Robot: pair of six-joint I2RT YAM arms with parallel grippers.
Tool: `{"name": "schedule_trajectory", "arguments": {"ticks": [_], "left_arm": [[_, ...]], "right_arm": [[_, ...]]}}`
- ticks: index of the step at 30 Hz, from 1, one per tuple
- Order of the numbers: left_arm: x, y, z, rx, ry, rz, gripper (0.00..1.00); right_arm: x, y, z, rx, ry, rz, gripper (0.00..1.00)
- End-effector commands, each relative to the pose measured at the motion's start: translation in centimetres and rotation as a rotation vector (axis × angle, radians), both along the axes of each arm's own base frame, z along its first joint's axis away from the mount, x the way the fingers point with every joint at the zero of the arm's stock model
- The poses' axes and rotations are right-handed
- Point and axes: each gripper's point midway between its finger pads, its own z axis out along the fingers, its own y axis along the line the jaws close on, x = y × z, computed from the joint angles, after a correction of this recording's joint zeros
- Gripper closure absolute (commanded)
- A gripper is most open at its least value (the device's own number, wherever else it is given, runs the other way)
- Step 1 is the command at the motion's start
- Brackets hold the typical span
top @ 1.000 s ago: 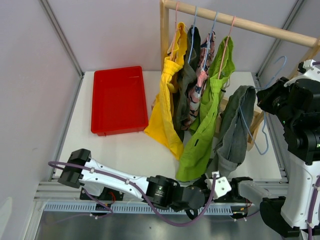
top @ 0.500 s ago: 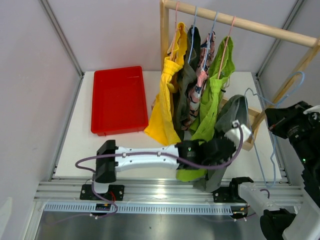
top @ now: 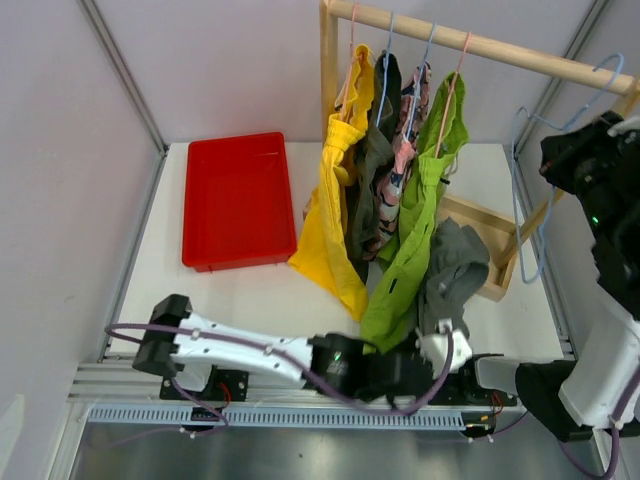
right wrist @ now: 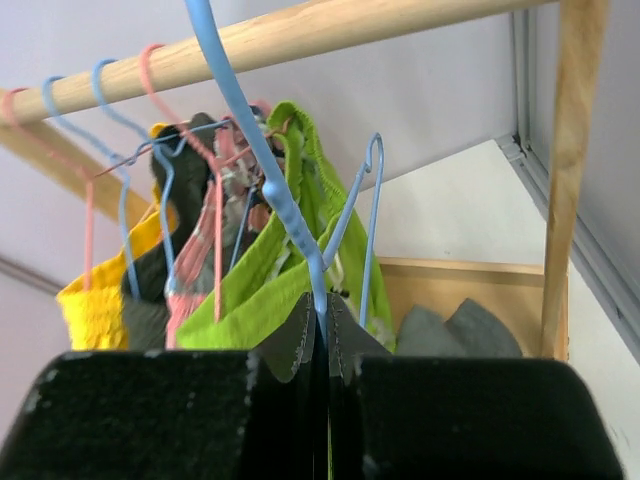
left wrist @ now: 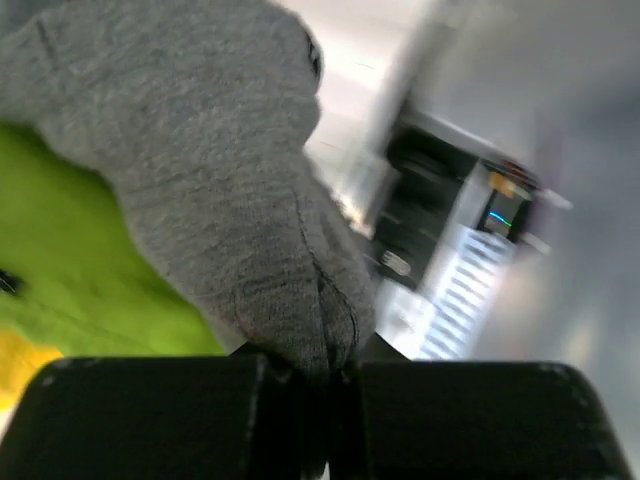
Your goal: Remove the shorts from the hanger
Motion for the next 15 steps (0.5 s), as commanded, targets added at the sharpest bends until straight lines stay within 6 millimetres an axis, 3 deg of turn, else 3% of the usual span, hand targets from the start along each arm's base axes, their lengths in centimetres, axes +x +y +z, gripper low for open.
{"name": "schedule_trajectory", "arguments": {"ticks": [1, 7, 10, 15], "left_arm": [[-6.0, 3.0, 6.0, -0.115, 0.02, -0.067, 1.0], [-8.8, 9.5, 8.7, -0.058, -0.024, -0.067, 1.0], [-8.8, 12.6, 10.4, -0.048, -0.034, -0.037, 1.0], [-6.1, 17.2, 12.6, -0.038, -0.062, 0.061, 1.0]], "right_arm": [[3.7, -1.4, 1.5, -0.028, -0.091, -0.09, 1.0], [9.4, -2.3, -0.2, -0.043, -0.05, -0.13, 1.0], [11.2, -3.1, -0.7, -0.047, -0.044, -0.151, 1.0], [12.6, -4.0, -2.7, -0.037, -0.004, -0.159, 1.0]]}}
